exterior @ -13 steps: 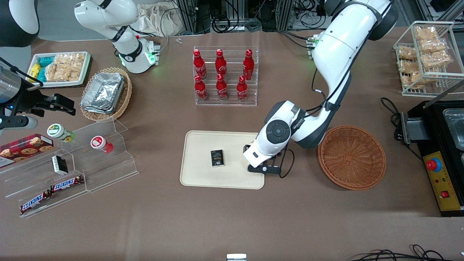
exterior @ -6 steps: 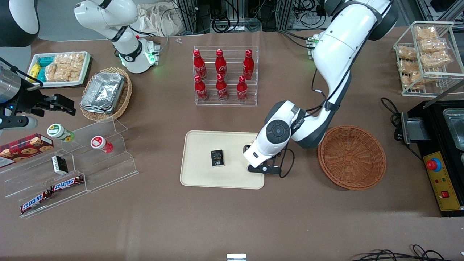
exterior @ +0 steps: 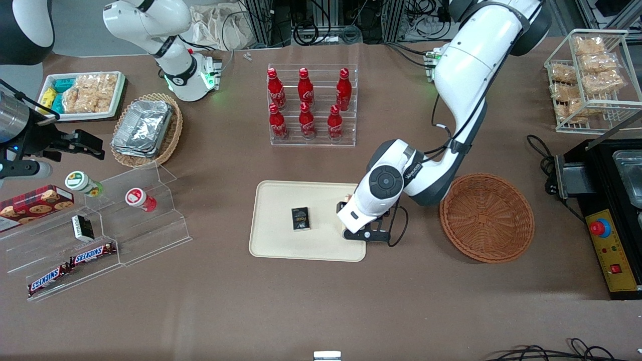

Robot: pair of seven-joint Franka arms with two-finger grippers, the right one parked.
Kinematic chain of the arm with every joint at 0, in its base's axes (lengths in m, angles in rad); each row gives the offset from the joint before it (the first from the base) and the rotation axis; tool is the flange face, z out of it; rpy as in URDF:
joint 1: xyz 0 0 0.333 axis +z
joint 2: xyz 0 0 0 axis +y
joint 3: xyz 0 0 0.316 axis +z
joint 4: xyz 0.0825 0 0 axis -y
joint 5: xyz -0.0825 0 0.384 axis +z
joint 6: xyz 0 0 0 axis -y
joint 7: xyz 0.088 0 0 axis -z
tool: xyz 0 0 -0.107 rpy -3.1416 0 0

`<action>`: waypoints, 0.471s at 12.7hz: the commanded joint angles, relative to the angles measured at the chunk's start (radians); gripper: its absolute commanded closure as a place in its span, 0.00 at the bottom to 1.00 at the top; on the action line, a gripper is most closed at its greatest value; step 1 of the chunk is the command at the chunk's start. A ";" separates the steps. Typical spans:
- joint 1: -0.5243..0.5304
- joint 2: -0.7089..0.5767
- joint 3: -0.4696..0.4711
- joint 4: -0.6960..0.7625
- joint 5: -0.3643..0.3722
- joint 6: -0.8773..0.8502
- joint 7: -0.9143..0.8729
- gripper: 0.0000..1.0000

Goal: Place sandwich from basket to tray

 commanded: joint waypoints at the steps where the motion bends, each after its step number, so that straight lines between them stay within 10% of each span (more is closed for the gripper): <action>1: -0.005 -0.006 0.005 0.010 0.003 -0.012 -0.020 0.00; 6: -0.001 -0.021 0.005 0.010 0.003 -0.033 -0.016 0.00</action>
